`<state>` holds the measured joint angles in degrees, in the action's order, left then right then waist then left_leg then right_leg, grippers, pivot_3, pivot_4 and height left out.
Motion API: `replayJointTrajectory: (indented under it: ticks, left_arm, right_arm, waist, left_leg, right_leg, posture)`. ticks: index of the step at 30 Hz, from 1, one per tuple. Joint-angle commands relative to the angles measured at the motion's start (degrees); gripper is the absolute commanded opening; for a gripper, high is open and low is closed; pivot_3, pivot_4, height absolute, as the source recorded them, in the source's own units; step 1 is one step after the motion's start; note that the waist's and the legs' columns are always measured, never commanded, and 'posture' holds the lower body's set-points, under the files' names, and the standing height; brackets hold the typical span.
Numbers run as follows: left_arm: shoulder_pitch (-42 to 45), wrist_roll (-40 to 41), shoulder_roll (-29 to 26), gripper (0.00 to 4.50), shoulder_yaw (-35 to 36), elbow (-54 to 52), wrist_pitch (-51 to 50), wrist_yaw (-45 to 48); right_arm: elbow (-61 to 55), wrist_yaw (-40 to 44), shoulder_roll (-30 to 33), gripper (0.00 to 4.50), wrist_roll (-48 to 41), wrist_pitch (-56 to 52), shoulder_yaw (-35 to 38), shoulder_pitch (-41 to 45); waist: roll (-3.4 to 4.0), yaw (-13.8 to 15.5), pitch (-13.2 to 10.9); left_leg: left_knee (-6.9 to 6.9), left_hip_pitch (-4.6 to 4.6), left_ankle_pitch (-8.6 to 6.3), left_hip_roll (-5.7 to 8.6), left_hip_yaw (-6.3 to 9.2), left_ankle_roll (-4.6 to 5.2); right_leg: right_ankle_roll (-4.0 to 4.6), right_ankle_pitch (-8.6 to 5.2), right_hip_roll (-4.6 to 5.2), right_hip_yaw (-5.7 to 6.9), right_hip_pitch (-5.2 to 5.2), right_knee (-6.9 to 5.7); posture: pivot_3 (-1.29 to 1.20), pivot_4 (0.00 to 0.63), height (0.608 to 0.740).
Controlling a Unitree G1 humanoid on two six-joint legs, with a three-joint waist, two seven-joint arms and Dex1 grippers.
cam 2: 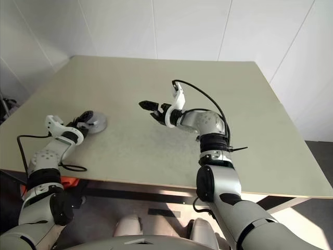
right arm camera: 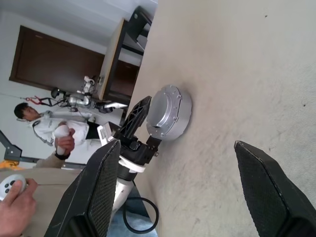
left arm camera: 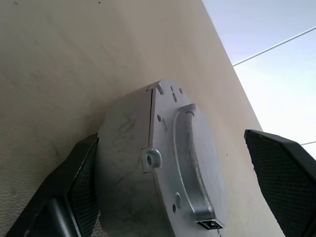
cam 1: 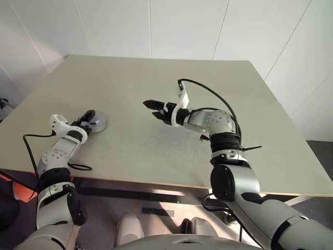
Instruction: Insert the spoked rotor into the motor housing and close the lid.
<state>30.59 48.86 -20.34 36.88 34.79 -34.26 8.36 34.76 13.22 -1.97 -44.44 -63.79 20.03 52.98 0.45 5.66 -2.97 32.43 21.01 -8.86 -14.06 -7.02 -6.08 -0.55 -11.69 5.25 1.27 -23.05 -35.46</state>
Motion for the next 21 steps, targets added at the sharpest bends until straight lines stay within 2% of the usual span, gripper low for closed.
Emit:
replayJointTrajectory:
  ticks: [1,10,21]
  left_arm:
    - [0.3,-1.4,-1.0,4.47,-0.6,-2.5,0.4,0.3]
    - [0.5,-4.0,-1.2,4.47,-1.2,-2.3,1.7,0.3]
    - [0.4,-5.5,-3.2,4.47,2.5,-1.2,6.8,-1.1]
  right_arm:
    - [-1.8,2.8,0.7,4.15,0.0,-0.7,-1.3,1.5]
    - [-7.6,10.0,2.1,4.15,1.4,-1.7,-7.3,-0.7]
    - [-6.6,11.5,2.3,4.15,3.2,-0.7,-8.2,-0.7]
  waist:
    - [0.00,0.0,0.0]
    - [-0.01,0.2,0.0]
    - [-0.02,0.3,0.0]
  left_leg:
    - [0.00,0.00,0.00,0.00,0.00,0.00]
    - [0.00,0.01,0.00,0.00,0.00,0.00]
    - [0.00,0.02,0.00,-0.01,0.00,0.00]
  right_leg:
    - [0.00,0.00,0.00,0.00,0.00,-0.01]
    - [0.00,0.00,0.00,0.00,0.00,0.00]
    - [0.00,0.00,0.00,0.00,0.00,0.01]
  posture:
    - [0.00,0.000,0.740]
    - [0.00,0.000,0.740]
    - [0.00,0.000,0.740]
